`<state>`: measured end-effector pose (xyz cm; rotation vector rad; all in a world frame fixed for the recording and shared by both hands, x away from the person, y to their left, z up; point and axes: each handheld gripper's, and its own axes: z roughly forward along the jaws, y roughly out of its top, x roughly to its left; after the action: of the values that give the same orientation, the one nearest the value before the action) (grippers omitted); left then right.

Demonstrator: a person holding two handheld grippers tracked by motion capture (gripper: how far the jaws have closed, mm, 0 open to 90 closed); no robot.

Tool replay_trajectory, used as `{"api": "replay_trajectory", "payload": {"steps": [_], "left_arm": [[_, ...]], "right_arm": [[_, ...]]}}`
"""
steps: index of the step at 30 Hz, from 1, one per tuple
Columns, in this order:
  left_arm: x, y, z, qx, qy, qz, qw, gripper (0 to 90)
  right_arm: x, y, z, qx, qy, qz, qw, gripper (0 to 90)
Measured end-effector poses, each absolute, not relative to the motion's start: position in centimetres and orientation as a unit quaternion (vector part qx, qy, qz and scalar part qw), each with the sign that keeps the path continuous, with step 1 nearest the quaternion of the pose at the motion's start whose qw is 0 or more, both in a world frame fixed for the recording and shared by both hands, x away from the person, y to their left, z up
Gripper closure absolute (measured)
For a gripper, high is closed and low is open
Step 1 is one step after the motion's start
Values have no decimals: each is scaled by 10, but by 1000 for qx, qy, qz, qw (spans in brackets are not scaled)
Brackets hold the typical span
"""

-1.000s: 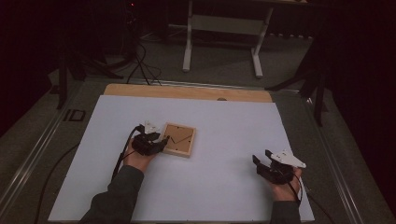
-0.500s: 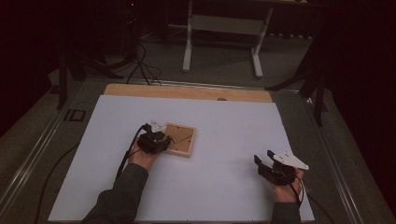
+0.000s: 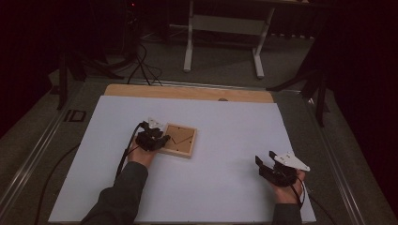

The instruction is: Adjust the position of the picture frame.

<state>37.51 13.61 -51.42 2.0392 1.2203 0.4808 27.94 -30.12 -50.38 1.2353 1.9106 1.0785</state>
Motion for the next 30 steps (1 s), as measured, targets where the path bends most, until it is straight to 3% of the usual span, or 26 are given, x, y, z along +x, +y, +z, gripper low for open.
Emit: {"api": "replay_trajectory", "payload": {"steps": [4, 30], "left_arm": [[378, 140, -514, 784, 479, 183, 350, 790], [374, 119, -516, 815, 408, 185, 368, 816]], "right_arm": [[279, -301, -504, 467, 722, 408, 307, 391], [274, -298, -503, 463, 720, 406, 318, 389]]}}
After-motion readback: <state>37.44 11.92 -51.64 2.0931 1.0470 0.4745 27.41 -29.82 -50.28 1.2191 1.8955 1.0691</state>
